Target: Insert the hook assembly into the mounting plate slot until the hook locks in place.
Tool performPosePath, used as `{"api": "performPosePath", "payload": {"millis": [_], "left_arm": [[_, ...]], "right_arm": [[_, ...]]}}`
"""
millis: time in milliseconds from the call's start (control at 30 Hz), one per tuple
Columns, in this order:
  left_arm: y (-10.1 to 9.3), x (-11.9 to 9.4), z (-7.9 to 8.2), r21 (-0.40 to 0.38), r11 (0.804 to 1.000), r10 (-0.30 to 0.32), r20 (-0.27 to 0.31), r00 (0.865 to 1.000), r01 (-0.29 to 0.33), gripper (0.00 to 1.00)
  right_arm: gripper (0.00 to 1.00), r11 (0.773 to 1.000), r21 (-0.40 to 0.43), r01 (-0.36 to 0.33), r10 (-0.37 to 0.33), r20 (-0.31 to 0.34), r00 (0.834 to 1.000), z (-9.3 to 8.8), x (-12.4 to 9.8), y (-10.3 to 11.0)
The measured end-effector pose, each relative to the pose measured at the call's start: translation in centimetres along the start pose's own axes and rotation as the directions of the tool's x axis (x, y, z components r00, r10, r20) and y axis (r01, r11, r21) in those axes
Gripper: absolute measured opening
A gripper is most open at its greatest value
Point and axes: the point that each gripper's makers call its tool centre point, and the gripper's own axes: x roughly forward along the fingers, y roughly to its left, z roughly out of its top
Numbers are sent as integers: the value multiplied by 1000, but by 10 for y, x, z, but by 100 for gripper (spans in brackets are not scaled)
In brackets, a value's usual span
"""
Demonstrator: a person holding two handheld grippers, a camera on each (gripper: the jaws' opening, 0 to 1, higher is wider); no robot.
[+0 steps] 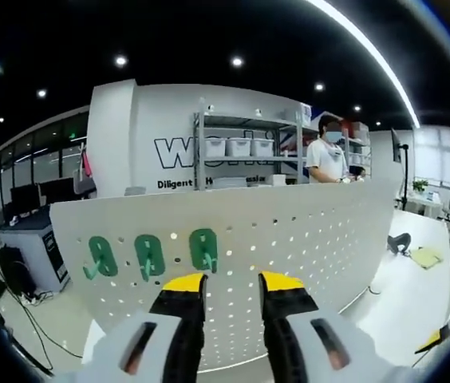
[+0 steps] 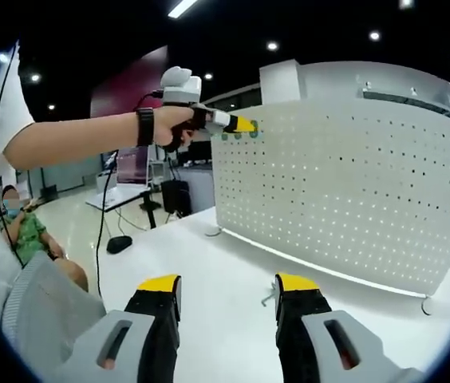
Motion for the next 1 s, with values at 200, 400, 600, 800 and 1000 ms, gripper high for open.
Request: {"api": "performPosePath", "payload": {"millis": [200, 400, 600, 800, 1000], "left_arm": [[-18, -8, -9, 22, 996, -91, 10, 996, 91, 35], [-34, -18, -21, 12, 989, -145, 11, 989, 145, 42], [-50, -30, -30, 19, 982, -191, 23, 981, 190, 44], [-63, -39, -40, 14, 973, -230, -2, 973, 230, 48], [-76, -47, -45, 33, 963, -268, 6, 963, 268, 52]], "right_arm": [[47, 1000, -7, -4, 4, -17, 1000, -4, 0, 0], [47, 1000, -18, -4, 3, -21, 1000, -4, -3, -1], [46, 1000, -28, -10, 9, -20, 1000, 0, -3, -2], [45, 999, -27, -18, 17, -21, 1000, -1, 0, -3], [43, 1000, -16, -22, 22, -24, 999, -4, 3, -6]]}}
